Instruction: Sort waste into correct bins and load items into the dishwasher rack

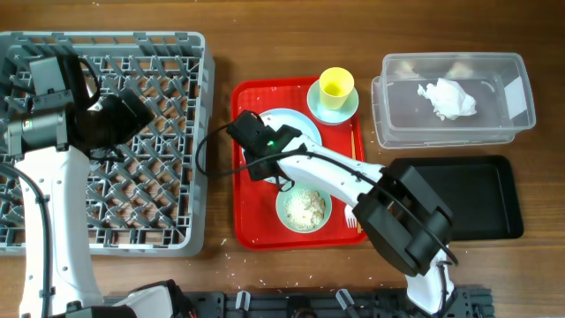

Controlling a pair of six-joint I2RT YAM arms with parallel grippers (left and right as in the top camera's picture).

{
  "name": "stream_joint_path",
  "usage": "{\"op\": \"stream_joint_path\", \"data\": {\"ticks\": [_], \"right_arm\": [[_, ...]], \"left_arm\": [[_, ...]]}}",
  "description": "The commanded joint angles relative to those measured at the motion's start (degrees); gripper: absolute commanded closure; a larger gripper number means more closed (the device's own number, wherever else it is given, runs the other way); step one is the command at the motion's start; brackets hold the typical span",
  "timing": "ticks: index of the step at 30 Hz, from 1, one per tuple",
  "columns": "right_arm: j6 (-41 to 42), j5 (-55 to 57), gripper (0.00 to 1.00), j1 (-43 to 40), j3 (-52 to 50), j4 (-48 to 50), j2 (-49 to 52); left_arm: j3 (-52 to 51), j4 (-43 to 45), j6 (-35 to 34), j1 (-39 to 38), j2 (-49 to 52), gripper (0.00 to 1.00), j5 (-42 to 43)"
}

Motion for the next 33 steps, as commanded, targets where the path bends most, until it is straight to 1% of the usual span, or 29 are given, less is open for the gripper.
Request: {"op": "stream_joint_path", "data": {"ticks": [1, 4, 6, 8, 10, 11, 13, 16, 18, 19, 20, 21, 22, 23, 25, 26, 27, 28, 29, 31, 32, 33], "right_arm": [[-0.2, 0.3, 0.96, -0.3, 5.0, -0.8, -6.9], [-1.7, 5.1, 0.96, -3.0, 5.4, -0.9, -16.8], [-2.9, 5.4, 0.96, -6.7, 5.4, -1.4, -22.4], [-4.3, 5.8, 0.96, -10.6, 5.4, -2.3, -26.0], [-4.5, 10.8, 0.96, -16.0, 5.4, -3.1, -28.8], [-4.3, 17.3, 0.96, -20.1, 5.4, -3.1, -29.4], [-4.2, 24.7, 0.96, -26.9, 4.8, -2.6, -28.9], [-4.3, 25.7, 0.96, -35.9, 2.1, 2.6, -25.9], [-4.4, 25.4, 0.96, -40.3, 2.0, 4.3, -22.2], [-4.6, 24.2, 0.90, -42.4, 2.0, 5.6, -19.7], [-8.6, 18.1, 0.50, -44.5, 2.0, 6.9, -16.5], [-12.4, 13.2, 0.31, -45.5, 2.0, 7.0, -15.0], [-17.3, 7.2, 0.14, -46.2, 2.0, 6.5, -13.6], [-19.4, 3.5, 0.09, -46.3, 2.0, 5.0, -13.0], [-17.4, 3.1, 0.07, -45.9, 2.0, 2.5, -14.4], [-17.2, 2.5, 0.06, -45.4, 2.1, 1.6, -15.9], [-17.2, 0.8, 0.02, -44.7, 2.1, 0.1, -18.0], [-17.2, -3.1, 0.00, -43.8, 2.1, -1.5, -20.7], [-17.2, -9.7, 0.00, -43.1, 2.1, -2.9, -23.5], [-17.8, -28.2, 0.01, -41.8, 2.1, -4.6, -28.6], [-17.8, -35.4, 0.03, -41.1, 2.1, -4.5, -30.3], [-17.8, -41.1, 0.04, -40.2, 2.1, -4.4, -31.4]], "left_arm": [[0.9, 0.1, -0.5, 0.3, -0.6, 0.00, 0.5], [0.9, 0.1, -0.5, 0.3, -0.6, 0.00, 0.5], [0.9, 0.1, -0.5, 0.3, -0.6, 0.00, 0.5], [0.9, 0.1, -0.5, 0.3, -0.6, 0.00, 0.5], [0.9, 0.1, -0.5, 0.3, -0.6, 0.00, 0.5], [0.9, 0.1, -0.5, 0.3, -0.6, 0.00, 0.5], [0.9, 0.1, -0.5, 0.3, -0.6, 0.00, 0.5], [0.9, 0.1, -0.5, 0.3, -0.6, 0.00, 0.5], [0.9, 0.1, -0.5, 0.3, -0.6, 0.00, 0.5], [0.9, 0.1, -0.5, 0.3, -0.6, 0.00, 0.5], [0.9, 0.1, -0.5, 0.2, -0.6, 0.00, 0.5], [0.9, 0.1, -0.5, 0.3, -0.6, 0.00, 0.5], [0.9, 0.1, -0.5, 0.3, -0.6, 0.00, 0.5], [0.9, 0.1, -0.5, 0.3, -0.6, 0.00, 0.5], [0.9, 0.1, -0.5, 0.3, -0.6, 0.00, 0.5], [0.9, 0.1, -0.5, 0.3, -0.6, 0.00, 0.5], [0.9, 0.1, -0.5, 0.3, -0.6, 0.00, 0.5], [0.9, 0.1, -0.5, 0.3, -0.6, 0.00, 0.5], [0.9, 0.1, -0.5, 0.3, -0.6, 0.00, 0.5], [0.9, 0.1, -0.5, 0.3, -0.6, 0.00, 0.5], [0.9, 0.1, -0.5, 0.3, -0.6, 0.00, 0.5], [0.9, 0.1, -0.5, 0.3, -0.6, 0.00, 0.5]]}}
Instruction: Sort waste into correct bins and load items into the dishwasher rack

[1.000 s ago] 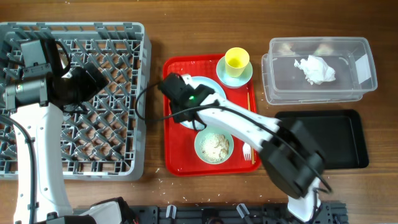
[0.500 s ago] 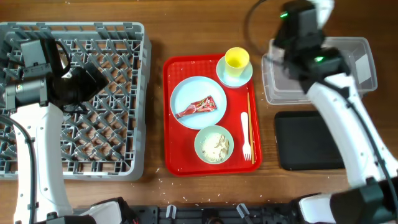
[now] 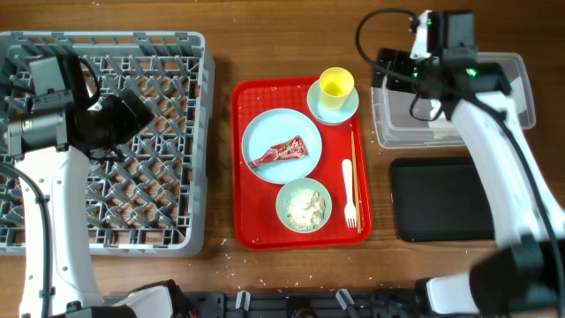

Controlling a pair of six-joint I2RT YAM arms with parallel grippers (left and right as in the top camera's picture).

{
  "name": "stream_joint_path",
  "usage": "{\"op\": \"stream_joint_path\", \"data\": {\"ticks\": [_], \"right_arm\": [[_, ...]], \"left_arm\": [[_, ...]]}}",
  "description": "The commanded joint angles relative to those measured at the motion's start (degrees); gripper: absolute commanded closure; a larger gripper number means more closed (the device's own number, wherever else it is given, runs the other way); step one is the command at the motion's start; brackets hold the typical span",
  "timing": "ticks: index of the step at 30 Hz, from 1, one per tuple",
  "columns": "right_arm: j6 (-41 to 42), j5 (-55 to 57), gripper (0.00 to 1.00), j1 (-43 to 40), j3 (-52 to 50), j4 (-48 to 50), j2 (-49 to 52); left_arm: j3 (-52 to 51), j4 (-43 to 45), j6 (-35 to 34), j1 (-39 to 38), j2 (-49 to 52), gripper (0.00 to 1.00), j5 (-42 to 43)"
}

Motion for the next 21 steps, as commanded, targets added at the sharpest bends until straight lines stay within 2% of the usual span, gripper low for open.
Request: {"op": "stream_joint_path", "data": {"ticks": [1, 4, 5, 6, 8, 10, 12, 13, 14, 15, 16, 18, 21], "right_arm": [[-1.1, -25.1, 0.03, 4.3, 0.4, -0.7, -4.6], [-2.4, -18.5, 0.07, 13.6, -0.9, -0.7, -2.5], [-0.3, -13.8, 0.15, 17.7, -1.8, -0.3, -0.8], [3.4, -10.3, 0.18, 20.2, -2.4, -0.2, 0.5], [15.6, -3.0, 0.19, 26.5, -3.0, -0.1, 5.6], [33.9, -1.1, 0.26, 31.6, -3.0, 2.0, 12.3], [41.9, -1.1, 0.26, 32.7, -3.0, 2.6, 15.0], [49.9, -1.3, 0.26, 32.8, -3.0, 2.3, 16.8], [51.8, -1.4, 0.30, 32.8, -3.0, 2.3, 17.2], [54.6, -1.4, 0.48, 32.8, -3.0, 2.2, 17.7], [57.0, -1.4, 0.53, 32.9, -3.0, 1.8, 18.0], [60.9, -1.6, 0.47, 33.7, -3.0, 1.5, 18.5], [69.1, 0.9, 0.47, 35.3, -3.0, 1.5, 19.6]], "left_arm": [[0.9, 0.1, -0.5, 0.3, -0.6, 0.00, 0.5], [0.9, 0.1, -0.5, 0.3, -0.6, 0.00, 0.5], [0.9, 0.1, -0.5, 0.3, -0.6, 0.00, 0.5], [0.9, 0.1, -0.5, 0.3, -0.6, 0.00, 0.5], [0.9, 0.1, -0.5, 0.3, -0.6, 0.00, 0.5], [0.9, 0.1, -0.5, 0.3, -0.6, 0.00, 0.5], [0.9, 0.1, -0.5, 0.3, -0.6, 0.00, 0.5], [0.9, 0.1, -0.5, 0.3, -0.6, 0.00, 0.5], [0.9, 0.1, -0.5, 0.2, -0.6, 0.00, 0.5], [0.9, 0.1, -0.5, 0.3, -0.6, 0.00, 0.5], [0.9, 0.1, -0.5, 0.2, -0.6, 0.00, 0.5], [0.9, 0.1, -0.5, 0.3, -0.6, 0.00, 0.5], [0.9, 0.1, -0.5, 0.3, -0.6, 0.00, 0.5]]}}
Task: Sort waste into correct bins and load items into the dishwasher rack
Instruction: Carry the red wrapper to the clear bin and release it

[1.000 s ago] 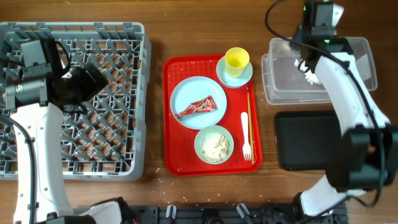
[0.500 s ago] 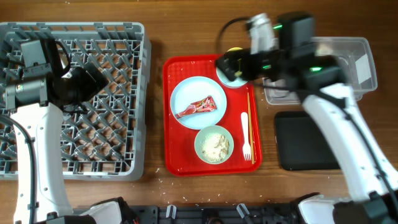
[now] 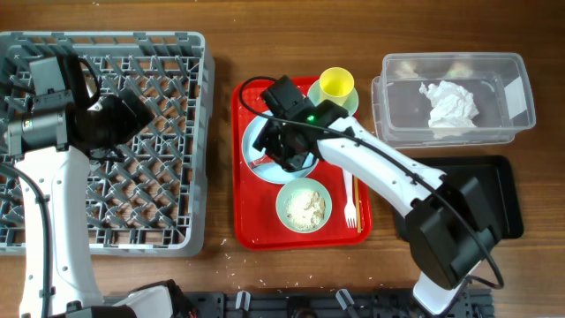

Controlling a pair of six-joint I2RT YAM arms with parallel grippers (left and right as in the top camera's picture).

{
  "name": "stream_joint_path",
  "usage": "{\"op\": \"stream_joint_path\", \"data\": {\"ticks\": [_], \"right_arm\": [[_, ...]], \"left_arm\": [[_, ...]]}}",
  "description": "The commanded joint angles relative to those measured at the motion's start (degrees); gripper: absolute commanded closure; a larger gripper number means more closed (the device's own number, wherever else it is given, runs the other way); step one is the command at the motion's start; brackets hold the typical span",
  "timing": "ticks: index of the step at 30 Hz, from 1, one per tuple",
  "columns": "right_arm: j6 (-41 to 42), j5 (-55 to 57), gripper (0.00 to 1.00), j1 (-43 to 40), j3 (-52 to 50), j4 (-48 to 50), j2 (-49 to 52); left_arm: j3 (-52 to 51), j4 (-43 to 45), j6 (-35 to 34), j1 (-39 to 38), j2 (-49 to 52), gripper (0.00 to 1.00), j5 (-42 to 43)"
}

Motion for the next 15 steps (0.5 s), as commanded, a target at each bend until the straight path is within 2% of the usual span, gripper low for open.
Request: {"op": "stream_joint_path", "data": {"ticks": [1, 3, 5, 15], "right_arm": [[10.8, 5.0, 0.45, 1.9, -0.4, -0.1, 2.5], [11.4, 8.3, 0.44, 2.9, -0.5, -0.2, 3.8], [15.2, 9.8, 0.48, 3.7, -0.5, 0.3, 5.5], [15.1, 14.1, 0.52, 3.7, -0.5, 5.4, 10.9]], "left_arm": [[0.9, 0.1, -0.5, 0.3, -0.6, 0.00, 0.5], [0.9, 0.1, -0.5, 0.3, -0.6, 0.00, 0.5], [0.9, 0.1, -0.5, 0.3, -0.6, 0.00, 0.5], [0.9, 0.1, -0.5, 0.3, -0.6, 0.00, 0.5]]}}
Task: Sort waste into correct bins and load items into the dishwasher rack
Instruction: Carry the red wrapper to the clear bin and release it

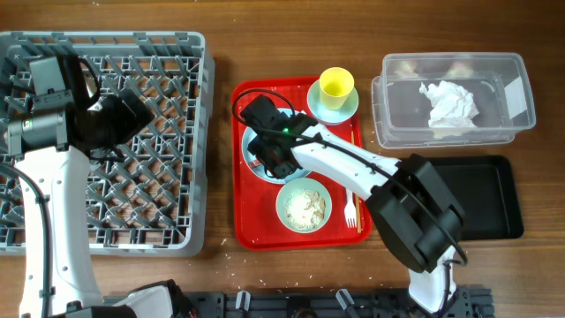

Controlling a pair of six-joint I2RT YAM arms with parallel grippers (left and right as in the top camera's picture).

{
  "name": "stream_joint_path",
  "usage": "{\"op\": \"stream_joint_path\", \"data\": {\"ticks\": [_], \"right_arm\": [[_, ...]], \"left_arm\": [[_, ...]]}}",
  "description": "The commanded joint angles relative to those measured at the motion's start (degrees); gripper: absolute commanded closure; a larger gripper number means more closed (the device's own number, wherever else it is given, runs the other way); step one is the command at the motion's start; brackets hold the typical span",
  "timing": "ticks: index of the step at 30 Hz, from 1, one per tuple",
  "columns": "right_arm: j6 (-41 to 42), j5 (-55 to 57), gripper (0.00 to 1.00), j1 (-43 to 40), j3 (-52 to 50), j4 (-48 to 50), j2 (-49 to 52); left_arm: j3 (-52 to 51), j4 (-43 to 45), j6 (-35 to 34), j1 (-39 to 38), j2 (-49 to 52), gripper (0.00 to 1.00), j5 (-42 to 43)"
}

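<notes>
My right gripper (267, 157) is low over the light blue plate (256, 137) on the red tray (243, 221). It covers most of the plate, and its jaws are hidden under the wrist. No red wrapper shows on the plate. A yellow cup (336, 84) stands on a green saucer (353, 106). A bowl of food scraps (303, 206), a white fork (350, 208) and chopsticks (357, 163) lie on the tray. My left gripper (132, 115) hovers above the grey dishwasher rack (177, 53); its jaws cannot be made out.
A clear plastic bin (521, 62) at the back right holds a crumpled white tissue (450, 102). A black tray (485, 199) lies in front of it, partly under my right arm. The rack fills the table's left side.
My right gripper has shifted left and slightly toward the front over the blue plate. The left arm, cup, bowl, fork and tissue have stayed where they were.
At first my right gripper was at the blue plate's back left. Then it was over the clear bin, and a red wrapper lay bare on the plate. After that it was back over the plate, and now it covers the plate's left side. The left arm never moved.
</notes>
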Motion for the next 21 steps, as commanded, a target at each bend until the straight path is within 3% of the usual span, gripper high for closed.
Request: {"op": "stream_joint_path", "data": {"ticks": [1, 2, 5, 10, 14, 18, 21], "right_arm": [[0.9, 3.2, 0.54, 0.1, -0.5, 0.3, 3.4], [0.8, 3.2, 0.57, 0.1, -0.5, 0.3, 4.0], [-2.4, 3.1, 0.94, 0.1, -0.4, 0.7, 4.7], [-15.0, -0.5, 0.96, -2.5, 5.1, -2.4, -0.9], [-28.5, -0.2, 0.96, -10.3, 6.4, -3.6, -14.3], [-29.2, 8.3, 0.96, -25.7, 6.4, -8.8, -24.3], [-29.3, 8.7, 0.96, -36.9, 5.3, -9.3, -23.3]], "left_arm": [[0.9, 0.1, -0.5, 0.3, -0.6, 0.00, 0.5], [0.9, 0.1, -0.5, 0.3, -0.6, 0.00, 0.5], [0.9, 0.1, -0.5, 0.3, -0.6, 0.00, 0.5], [0.9, 0.1, -0.5, 0.3, -0.6, 0.00, 0.5], [0.9, 0.1, -0.5, 0.3, -0.6, 0.00, 0.5], [0.9, 0.1, -0.5, 0.3, -0.6, 0.00, 0.5], [0.9, 0.1, -0.5, 0.3, -0.6, 0.00, 0.5]]}}
